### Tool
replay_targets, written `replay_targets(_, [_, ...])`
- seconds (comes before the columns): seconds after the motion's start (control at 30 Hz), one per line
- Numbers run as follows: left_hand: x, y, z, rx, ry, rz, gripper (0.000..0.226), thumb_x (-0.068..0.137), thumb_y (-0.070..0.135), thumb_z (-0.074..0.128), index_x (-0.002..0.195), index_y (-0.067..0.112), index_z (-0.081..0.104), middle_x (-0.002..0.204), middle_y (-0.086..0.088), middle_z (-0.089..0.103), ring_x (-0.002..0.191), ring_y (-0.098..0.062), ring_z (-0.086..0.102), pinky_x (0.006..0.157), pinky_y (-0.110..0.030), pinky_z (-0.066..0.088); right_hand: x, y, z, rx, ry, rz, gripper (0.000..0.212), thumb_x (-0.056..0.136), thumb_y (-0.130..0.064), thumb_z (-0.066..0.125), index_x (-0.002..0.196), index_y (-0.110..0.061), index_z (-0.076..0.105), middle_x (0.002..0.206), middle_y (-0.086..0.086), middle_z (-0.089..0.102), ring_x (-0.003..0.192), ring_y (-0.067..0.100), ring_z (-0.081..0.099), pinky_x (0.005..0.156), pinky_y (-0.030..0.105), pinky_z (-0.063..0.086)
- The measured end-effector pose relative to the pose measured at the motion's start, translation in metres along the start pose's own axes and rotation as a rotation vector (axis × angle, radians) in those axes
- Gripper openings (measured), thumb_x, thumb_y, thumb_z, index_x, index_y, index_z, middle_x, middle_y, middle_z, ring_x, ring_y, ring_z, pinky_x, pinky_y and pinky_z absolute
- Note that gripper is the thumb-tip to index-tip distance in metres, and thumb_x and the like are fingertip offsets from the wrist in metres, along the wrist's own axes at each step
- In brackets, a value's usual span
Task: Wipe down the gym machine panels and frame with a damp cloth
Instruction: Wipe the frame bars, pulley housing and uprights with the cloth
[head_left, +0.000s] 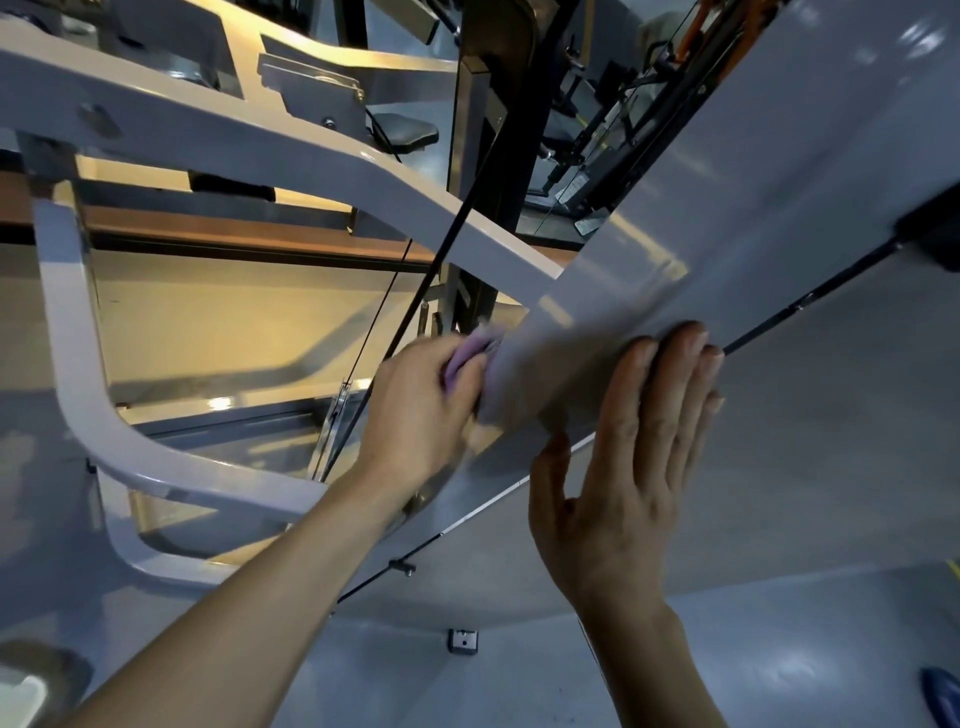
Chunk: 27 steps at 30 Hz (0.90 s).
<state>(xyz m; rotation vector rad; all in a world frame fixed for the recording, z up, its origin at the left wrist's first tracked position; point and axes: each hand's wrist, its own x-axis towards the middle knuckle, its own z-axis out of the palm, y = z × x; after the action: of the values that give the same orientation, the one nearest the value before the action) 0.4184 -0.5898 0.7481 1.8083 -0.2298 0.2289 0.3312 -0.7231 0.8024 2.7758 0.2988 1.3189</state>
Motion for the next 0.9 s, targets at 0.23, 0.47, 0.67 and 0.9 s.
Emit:
replay_targets(0.23, [-0.002, 0.004, -0.01, -0.076, -0.011, 0.047, 0.016, 0.101, 0.021, 0.066, 0.104, 0.032, 0.076, 0.092, 0.009, 0.068, 0.089, -0.001, 0.062, 0.075, -0.014, 0.047, -0.001, -0.003, 0.012, 0.027, 0.055, 0.015, 0.099, 0.086, -0.008, 0.062, 0.163, -0.01, 0.0, 0.169, 0.004, -0.014, 0.157, 0.031, -0.006, 0.126, 0.055, 0.005])
replay_targets(0.47, [-0.011, -0.033, -0.002, -0.056, -0.02, 0.051, 0.014, 0.099, 0.016, 0.067, 0.104, 0.024, 0.078, 0.094, 0.008, 0.07, 0.088, -0.003, 0.063, 0.081, -0.027, 0.054, -0.001, -0.005, 0.015, 0.02, 0.071, 0.001, 0.097, 0.088, -0.008, 0.059, 0.162, -0.009, -0.004, 0.168, 0.005, -0.015, 0.157, 0.031, -0.008, 0.126, 0.056, 0.005])
replay_targets(0.67, [-0.019, -0.078, 0.004, 0.04, -0.142, -0.143, 0.013, 0.099, 0.016, 0.067, 0.087, 0.012, 0.074, 0.083, 0.003, 0.071, 0.083, -0.005, 0.063, 0.074, -0.032, 0.051, 0.0, -0.005, 0.014, 0.025, 0.064, 0.021, 0.093, 0.088, -0.009, 0.059, 0.162, -0.01, 0.002, 0.169, 0.012, -0.012, 0.156, 0.029, -0.01, 0.126, 0.055, 0.004])
replay_targets(0.9, [-0.016, -0.073, 0.003, 0.005, -0.104, -0.002, 0.014, 0.097, 0.013, 0.069, 0.089, 0.024, 0.074, 0.085, 0.016, 0.067, 0.083, 0.004, 0.062, 0.076, -0.015, 0.047, 0.001, -0.006, 0.018, 0.042, 0.085, 0.053, 0.079, 0.09, -0.014, 0.051, 0.156, -0.004, 0.008, 0.16, 0.03, 0.005, 0.155, 0.024, -0.012, 0.125, 0.055, 0.003])
